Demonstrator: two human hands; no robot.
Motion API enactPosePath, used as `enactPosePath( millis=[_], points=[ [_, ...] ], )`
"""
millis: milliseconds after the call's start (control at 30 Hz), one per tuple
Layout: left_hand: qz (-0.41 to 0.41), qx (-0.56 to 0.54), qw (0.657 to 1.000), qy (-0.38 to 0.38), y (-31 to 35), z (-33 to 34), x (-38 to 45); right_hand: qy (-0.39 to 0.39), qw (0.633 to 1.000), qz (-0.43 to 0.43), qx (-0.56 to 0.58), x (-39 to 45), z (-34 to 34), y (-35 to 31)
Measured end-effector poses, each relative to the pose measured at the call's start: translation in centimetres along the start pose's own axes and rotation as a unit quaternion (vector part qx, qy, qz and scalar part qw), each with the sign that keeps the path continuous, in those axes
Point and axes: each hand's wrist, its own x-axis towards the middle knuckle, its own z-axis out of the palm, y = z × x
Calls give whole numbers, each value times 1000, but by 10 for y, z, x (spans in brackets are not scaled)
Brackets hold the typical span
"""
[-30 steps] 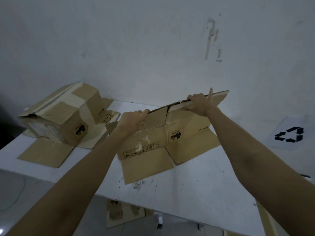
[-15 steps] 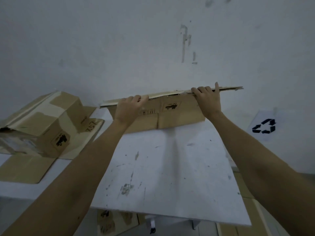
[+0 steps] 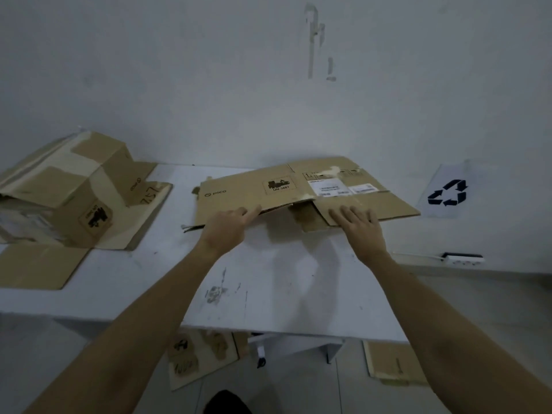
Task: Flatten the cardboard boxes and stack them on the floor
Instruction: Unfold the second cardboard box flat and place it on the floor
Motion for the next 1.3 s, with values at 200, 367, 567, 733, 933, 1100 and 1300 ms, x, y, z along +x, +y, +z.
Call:
enactPosePath(
  millis=[200, 367, 567, 733, 933, 1100, 1300],
  points=[
    [8, 13, 986, -164, 22, 26, -35, -64, 998, -12, 7, -34, 25, -16],
    [14, 1, 970, -241, 38, 39, -57, -139, 989, -46, 21, -57, 47, -28],
    [22, -79, 939, -335, 40, 66, -73, -270, 959, -52, 70, -71, 69, -28],
    [-17, -151, 890, -430, 38, 76, -77, -298, 947, -3, 123, -74, 71, -20],
    [-103, -130, 885, -436, 67, 86, -65, -301, 931, 70, 192, -35, 69, -25],
    [-202, -175, 845, -462, 100, 94, -31, -350, 916, 41, 194, -9, 83, -31],
    [-248, -188, 835, -454, 116, 106, -16, -340, 918, 88, 185, -36, 93, -45]
  ],
)
